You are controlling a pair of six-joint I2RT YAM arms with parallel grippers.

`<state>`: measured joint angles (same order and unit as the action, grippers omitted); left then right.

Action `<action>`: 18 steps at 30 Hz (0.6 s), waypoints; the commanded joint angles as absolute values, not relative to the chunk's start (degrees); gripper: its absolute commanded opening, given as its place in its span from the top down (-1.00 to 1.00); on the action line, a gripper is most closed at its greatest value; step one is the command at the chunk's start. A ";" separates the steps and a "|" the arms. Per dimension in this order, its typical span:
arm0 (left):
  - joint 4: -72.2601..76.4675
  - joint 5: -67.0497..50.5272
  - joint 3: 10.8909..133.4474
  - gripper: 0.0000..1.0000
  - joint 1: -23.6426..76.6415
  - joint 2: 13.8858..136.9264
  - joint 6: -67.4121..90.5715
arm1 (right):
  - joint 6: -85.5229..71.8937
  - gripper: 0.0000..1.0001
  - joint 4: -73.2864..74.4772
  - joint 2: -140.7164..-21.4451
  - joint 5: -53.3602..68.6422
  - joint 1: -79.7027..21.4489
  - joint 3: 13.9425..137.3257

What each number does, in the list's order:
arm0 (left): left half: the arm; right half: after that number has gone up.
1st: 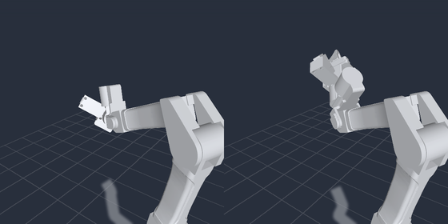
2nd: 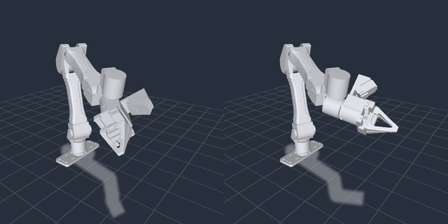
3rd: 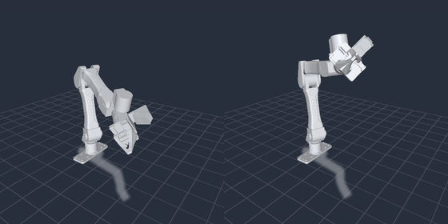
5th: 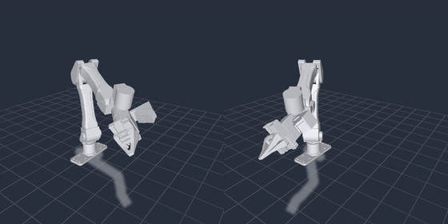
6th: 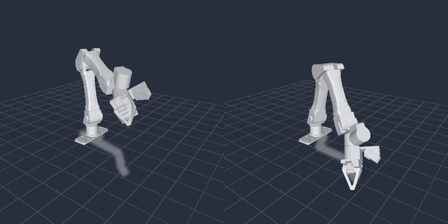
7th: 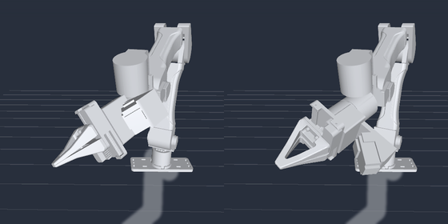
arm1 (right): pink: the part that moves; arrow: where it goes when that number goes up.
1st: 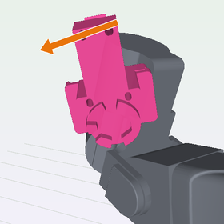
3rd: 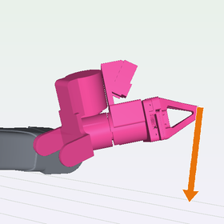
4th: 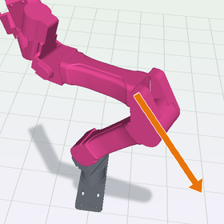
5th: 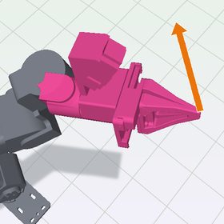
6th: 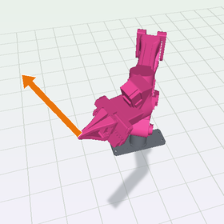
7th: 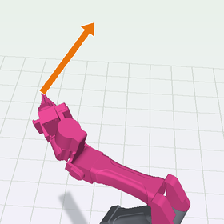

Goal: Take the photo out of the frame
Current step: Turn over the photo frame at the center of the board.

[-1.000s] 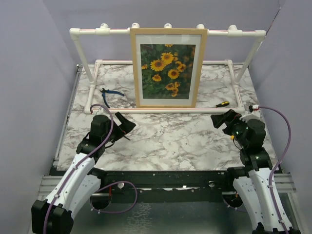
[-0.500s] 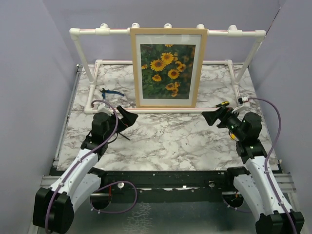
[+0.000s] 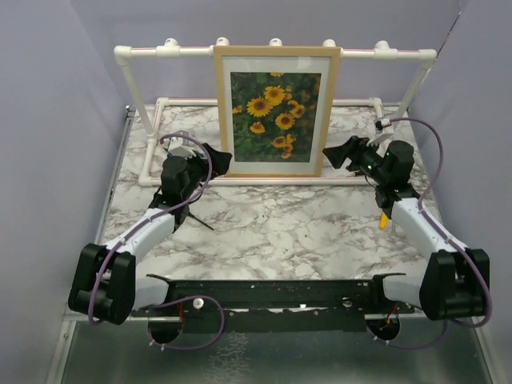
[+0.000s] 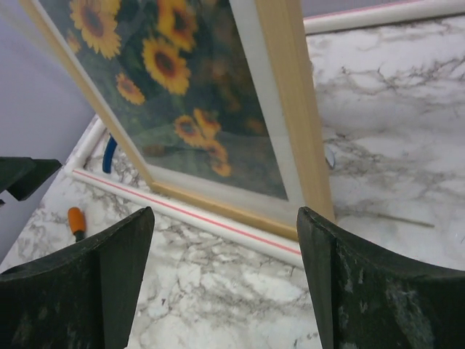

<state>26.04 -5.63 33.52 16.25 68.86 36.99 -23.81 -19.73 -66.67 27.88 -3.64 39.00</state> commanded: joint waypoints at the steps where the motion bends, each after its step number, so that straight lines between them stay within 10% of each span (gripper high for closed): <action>1: 36.47 -3.44 39.71 -0.70 16.00 75.91 35.53 | -20.37 -0.64 -26.87 -75.70 27.83 -3.47 46.72; 18: 45.45 -12.93 52.32 -0.42 11.88 90.43 33.75 | -22.64 -0.49 -38.63 -99.38 44.45 -0.26 66.39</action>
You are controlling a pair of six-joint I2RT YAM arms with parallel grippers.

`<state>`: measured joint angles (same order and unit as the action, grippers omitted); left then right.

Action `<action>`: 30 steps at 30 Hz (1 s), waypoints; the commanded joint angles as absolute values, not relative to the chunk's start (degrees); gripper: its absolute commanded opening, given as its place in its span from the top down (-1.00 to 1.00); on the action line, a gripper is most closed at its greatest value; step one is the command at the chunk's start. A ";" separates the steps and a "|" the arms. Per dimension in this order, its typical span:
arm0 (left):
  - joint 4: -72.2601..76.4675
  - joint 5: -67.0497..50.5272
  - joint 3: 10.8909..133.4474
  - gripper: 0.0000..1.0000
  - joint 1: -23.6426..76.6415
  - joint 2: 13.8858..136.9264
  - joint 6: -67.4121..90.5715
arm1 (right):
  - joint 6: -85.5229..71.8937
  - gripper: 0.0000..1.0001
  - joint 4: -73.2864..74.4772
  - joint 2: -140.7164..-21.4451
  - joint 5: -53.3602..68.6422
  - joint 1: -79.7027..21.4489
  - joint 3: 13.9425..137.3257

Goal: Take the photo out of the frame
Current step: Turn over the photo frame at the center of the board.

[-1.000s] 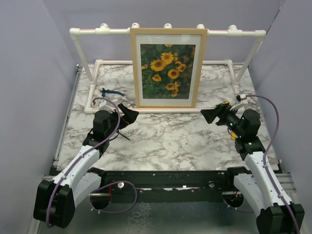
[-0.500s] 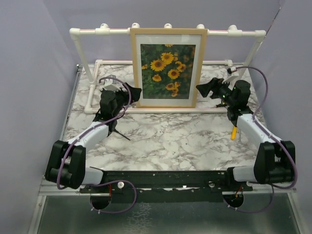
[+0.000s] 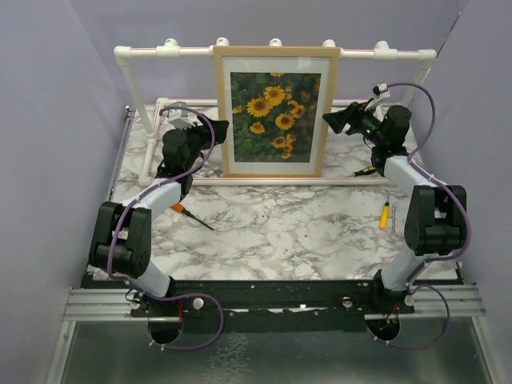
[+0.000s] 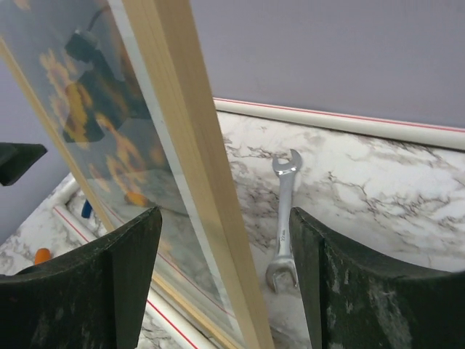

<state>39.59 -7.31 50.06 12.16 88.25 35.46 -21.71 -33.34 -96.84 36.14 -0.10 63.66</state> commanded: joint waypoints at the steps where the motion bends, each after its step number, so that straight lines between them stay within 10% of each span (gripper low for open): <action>1: 46.04 -13.92 52.58 -0.42 11.72 90.78 33.49 | -22.98 -0.48 -39.44 -100.06 45.26 -0.26 66.79; 30: 55.38 -27.21 58.37 -0.53 8.80 98.66 34.28 | -24.61 0.50 -45.19 -102.97 56.62 -0.26 69.58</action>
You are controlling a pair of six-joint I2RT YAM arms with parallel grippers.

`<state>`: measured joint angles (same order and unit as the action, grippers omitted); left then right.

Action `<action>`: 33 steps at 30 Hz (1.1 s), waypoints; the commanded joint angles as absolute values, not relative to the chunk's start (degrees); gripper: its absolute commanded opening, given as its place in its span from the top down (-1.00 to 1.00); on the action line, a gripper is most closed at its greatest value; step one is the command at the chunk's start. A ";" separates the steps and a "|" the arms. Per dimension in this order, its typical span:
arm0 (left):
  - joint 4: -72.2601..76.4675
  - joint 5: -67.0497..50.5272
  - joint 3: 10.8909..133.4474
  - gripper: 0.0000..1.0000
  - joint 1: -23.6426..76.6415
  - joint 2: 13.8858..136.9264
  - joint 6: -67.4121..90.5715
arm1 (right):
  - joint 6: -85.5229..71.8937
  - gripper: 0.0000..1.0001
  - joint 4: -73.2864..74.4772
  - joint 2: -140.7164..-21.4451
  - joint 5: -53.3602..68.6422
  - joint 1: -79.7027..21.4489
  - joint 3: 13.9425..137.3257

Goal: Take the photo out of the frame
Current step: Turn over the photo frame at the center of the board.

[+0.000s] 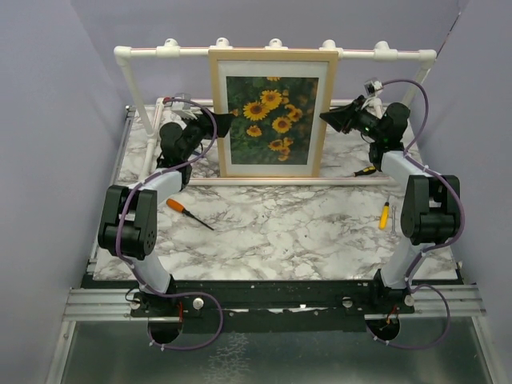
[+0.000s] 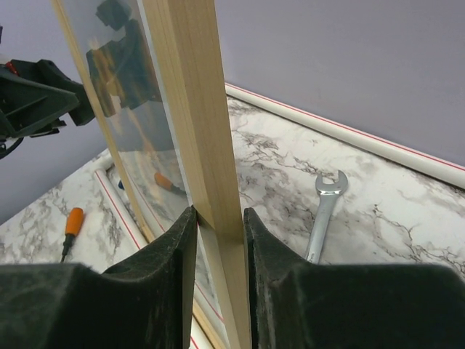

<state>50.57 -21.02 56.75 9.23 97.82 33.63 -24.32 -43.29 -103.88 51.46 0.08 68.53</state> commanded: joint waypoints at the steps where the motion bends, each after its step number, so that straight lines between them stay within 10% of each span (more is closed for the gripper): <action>1: 55.53 -27.23 58.25 -0.52 8.79 98.44 34.72 | -24.83 0.54 -45.63 -102.82 56.96 -0.26 69.34; 13: 42.95 -16.78 47.44 -0.80 8.10 80.38 39.81 | -20.29 0.70 -45.16 -95.94 57.26 -0.27 64.87; 27: -16.04 2.48 48.09 -0.98 6.86 53.38 51.99 | -16.52 0.22 -48.27 -86.42 58.97 -0.26 54.02; 33: -26.36 -6.64 45.82 -0.98 3.38 51.15 66.87 | -16.24 0.22 -47.77 -84.28 60.47 -0.26 52.28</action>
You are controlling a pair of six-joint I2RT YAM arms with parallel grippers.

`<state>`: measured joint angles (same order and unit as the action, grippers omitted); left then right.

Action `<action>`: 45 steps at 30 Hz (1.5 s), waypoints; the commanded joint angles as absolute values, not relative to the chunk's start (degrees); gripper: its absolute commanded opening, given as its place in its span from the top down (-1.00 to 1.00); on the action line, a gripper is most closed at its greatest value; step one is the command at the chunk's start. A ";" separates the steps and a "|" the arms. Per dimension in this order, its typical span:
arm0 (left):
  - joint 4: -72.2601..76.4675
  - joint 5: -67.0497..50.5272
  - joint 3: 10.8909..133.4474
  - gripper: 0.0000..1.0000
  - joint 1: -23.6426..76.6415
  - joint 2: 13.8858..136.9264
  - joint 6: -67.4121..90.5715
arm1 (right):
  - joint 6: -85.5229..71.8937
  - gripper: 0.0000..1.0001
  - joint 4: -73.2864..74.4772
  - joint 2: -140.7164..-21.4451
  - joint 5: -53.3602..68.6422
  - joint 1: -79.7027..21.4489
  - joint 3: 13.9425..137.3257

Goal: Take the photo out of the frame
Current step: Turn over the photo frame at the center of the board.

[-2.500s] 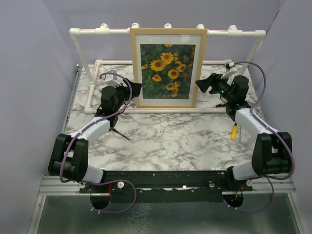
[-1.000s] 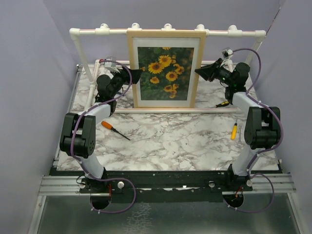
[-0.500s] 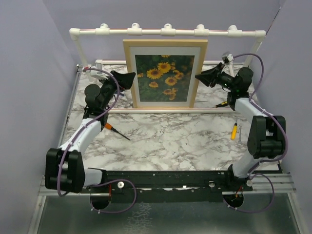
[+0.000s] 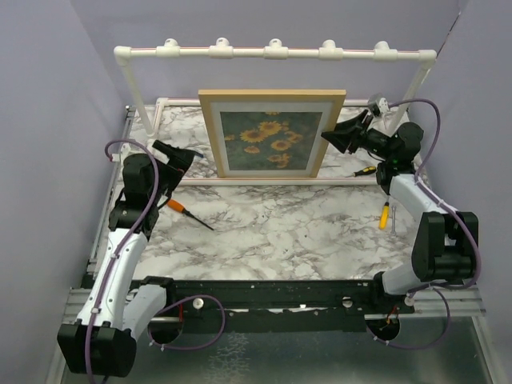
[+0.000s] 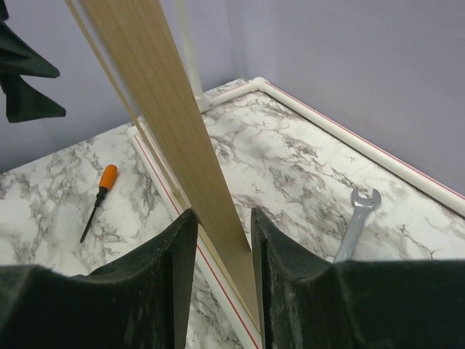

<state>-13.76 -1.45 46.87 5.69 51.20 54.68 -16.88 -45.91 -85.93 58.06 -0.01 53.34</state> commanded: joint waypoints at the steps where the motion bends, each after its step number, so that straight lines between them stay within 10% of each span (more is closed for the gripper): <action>1: -26.37 -9.32 45.63 -0.98 2.87 52.27 70.11 | -16.32 0.20 -47.73 -84.02 60.87 -0.26 52.17; 45: -26.19 -36.39 57.46 -0.95 0.96 72.31 99.86 | -14.10 0.30 -38.46 -68.96 66.15 -0.26 41.11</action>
